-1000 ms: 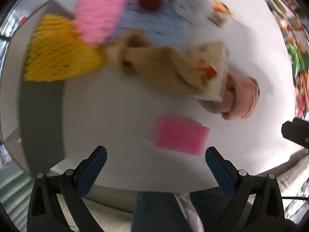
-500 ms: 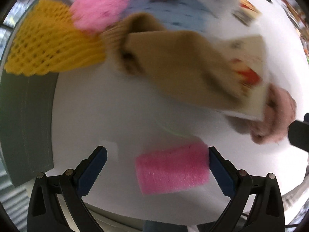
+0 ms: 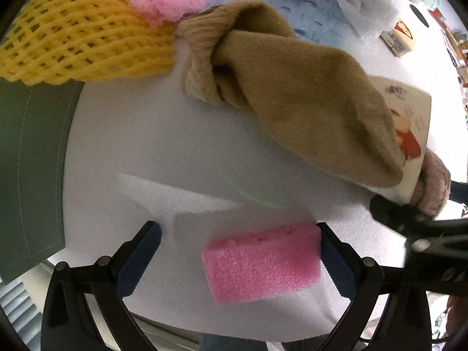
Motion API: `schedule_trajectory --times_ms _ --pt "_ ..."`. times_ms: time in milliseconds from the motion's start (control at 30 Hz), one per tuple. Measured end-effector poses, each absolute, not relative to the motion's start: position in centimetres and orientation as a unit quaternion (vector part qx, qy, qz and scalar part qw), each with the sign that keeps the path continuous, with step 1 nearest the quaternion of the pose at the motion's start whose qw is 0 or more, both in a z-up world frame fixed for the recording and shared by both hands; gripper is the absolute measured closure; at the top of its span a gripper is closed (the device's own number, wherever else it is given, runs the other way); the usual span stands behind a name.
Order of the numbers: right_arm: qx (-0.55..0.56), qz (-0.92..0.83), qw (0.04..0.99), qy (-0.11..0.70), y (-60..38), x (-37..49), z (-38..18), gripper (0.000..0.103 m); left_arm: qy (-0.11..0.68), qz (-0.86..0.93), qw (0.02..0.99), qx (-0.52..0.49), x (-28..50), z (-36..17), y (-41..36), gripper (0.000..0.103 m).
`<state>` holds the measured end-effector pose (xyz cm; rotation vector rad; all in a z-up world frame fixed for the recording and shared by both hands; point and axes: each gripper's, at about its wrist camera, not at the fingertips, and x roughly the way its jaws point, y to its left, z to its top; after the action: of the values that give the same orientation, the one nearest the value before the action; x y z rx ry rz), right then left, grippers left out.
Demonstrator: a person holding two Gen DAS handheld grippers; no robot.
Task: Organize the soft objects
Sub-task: 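Grasp the pink sponge with the left gripper while the right gripper grasps the pink knit beanie, then carry the pink sponge in the left gripper while the right gripper carries the beanie over the box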
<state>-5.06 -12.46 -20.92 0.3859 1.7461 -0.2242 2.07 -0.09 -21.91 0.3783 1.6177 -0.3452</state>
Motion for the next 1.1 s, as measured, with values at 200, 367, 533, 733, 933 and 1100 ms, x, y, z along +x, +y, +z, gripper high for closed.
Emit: schedule_trajectory --times_ms 200,367,533,733,933,1100 --pt "0.147 -0.093 0.596 0.783 -11.7 -4.2 -21.6 0.0 0.724 -0.143 0.653 0.17 2.2 -21.9 -0.6 0.0" --pt "0.169 -0.086 0.615 0.766 -13.2 -3.5 -20.1 0.028 0.723 -0.162 0.647 0.18 2.2 -21.0 -2.3 0.021" --pt "0.186 -0.076 0.615 0.763 -14.5 -3.6 -19.0 0.041 0.72 -0.192 0.632 0.211 2.1 -19.9 -4.0 0.05" --pt "0.202 -0.053 0.62 0.756 -15.1 -4.6 -16.3 0.041 0.712 -0.202 0.641 0.203 2.9 -17.2 -3.4 0.05" --pt "0.228 -0.053 0.621 0.748 -16.4 -6.2 -14.4 0.041 0.695 -0.208 0.664 0.182 3.8 -13.9 -2.1 0.05" --pt "0.252 -0.064 0.627 0.734 -17.3 -8.3 -13.1 0.041 0.692 -0.203 0.676 0.151 5.3 -12.3 0.9 0.05"
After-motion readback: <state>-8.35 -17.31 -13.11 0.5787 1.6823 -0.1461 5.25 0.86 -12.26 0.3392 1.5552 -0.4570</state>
